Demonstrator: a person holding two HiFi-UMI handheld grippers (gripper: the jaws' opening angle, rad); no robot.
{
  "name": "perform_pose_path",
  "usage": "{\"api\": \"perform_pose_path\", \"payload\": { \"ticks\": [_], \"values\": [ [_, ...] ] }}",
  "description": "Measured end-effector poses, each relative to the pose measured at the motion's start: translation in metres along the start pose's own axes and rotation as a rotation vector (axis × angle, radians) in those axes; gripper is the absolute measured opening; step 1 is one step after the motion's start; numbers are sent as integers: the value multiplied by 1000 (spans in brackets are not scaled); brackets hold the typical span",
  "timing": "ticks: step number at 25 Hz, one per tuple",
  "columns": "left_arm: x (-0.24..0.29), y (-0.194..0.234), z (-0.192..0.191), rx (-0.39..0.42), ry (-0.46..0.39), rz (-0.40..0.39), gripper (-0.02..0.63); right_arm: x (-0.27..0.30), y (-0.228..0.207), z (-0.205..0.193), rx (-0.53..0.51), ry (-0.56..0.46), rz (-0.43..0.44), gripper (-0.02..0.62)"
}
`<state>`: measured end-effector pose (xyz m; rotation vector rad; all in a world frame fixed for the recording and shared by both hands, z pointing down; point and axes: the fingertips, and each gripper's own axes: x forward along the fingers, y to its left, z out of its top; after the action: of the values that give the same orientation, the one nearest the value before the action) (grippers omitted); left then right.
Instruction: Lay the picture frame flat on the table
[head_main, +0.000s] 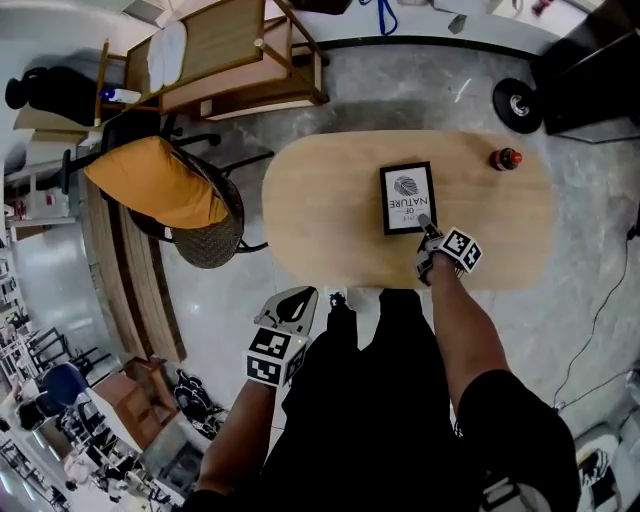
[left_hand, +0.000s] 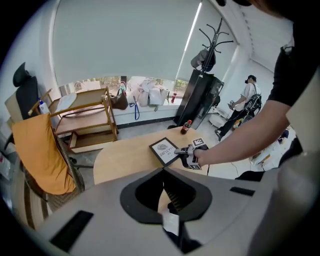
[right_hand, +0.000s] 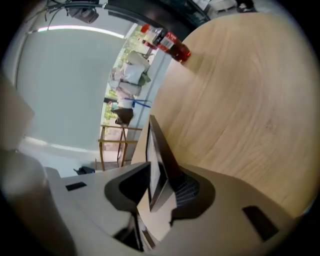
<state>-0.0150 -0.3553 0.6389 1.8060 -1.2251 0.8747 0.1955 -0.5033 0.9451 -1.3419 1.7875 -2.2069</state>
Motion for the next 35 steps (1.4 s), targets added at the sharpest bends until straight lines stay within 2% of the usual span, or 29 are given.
{"api": "perform_pose_path", "payload": {
  "ticks": [2,4,6,10,18,20,22,24,26,31,35],
  "values": [
    [-2,1,-8,-36,15,18,6,5,-5,-20,-106,118,-3,198],
    [-4,-1,-11,-59,28,25,6,4,-8,-42,-262,251,-22,252],
    [-2,-4,-12,-73,34,28,6,2,-13,-57,-404,365,-48,264],
    [6,-8,-17,-99,41,33,6,5,-29,-63,-577,485,-119,272],
    [5,-23,-35,-141,57,46,6,-6,-89,-66,-1153,801,-483,259],
    [3,-24,-37,-142,57,49,6,-2,-92,-71,-1308,860,-488,247],
    [1,-24,-40,-140,58,51,6,0,-97,-76,-1412,917,-499,247],
    [-2,-25,-42,-133,59,51,6,-2,-99,-75,-1437,947,-514,247],
    [-4,-24,-43,-120,54,51,6,-4,-94,-71,-1395,930,-504,247],
    [-18,-24,-32,-78,-9,36,6,-27,-62,-59,-1281,824,-436,247],
    [-35,-33,-31,-18,-72,5,6,-69,-46,-54,-1227,732,-458,227]
  ]
}}
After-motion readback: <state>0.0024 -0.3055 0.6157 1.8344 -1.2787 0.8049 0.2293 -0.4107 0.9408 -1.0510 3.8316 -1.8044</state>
